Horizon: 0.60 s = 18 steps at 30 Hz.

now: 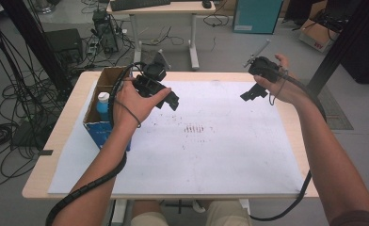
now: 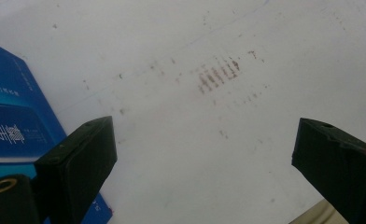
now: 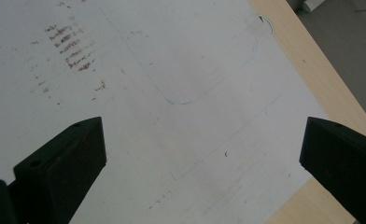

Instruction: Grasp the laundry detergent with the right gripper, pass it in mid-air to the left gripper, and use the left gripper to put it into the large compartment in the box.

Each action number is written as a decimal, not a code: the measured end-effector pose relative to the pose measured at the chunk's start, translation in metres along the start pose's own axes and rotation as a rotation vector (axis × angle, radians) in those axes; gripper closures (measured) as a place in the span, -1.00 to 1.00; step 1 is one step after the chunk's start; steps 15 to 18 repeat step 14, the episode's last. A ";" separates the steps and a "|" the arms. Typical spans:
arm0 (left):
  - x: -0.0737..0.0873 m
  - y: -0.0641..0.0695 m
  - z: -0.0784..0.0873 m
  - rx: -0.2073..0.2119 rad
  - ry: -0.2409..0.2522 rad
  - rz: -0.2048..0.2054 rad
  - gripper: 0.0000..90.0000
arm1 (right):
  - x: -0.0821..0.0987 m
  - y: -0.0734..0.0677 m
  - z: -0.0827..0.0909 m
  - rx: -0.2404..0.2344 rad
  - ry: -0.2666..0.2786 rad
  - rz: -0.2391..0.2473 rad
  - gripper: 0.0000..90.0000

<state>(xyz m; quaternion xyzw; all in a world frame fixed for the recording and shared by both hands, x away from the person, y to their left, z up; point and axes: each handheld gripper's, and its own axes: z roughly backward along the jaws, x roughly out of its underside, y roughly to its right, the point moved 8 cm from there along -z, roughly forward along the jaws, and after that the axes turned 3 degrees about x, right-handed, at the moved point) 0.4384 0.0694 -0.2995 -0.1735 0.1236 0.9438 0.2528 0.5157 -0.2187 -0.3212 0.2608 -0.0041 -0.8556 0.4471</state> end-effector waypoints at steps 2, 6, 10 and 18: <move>0.000 0.000 0.000 0.000 -0.001 0.001 -0.85 | 0.000 0.000 -0.001 -0.003 0.005 0.004 -1.00; 0.000 0.001 0.000 0.001 -0.002 -0.002 -0.85 | 0.001 0.000 -0.001 -0.001 0.001 0.009 -1.00; 0.000 0.000 -0.001 0.002 -0.001 -0.002 -0.85 | 0.001 -0.001 -0.001 0.001 -0.007 0.010 -1.00; 0.002 -0.002 -0.003 0.004 0.004 0.003 -0.85 | 0.001 -0.001 -0.001 0.002 -0.009 0.007 -1.00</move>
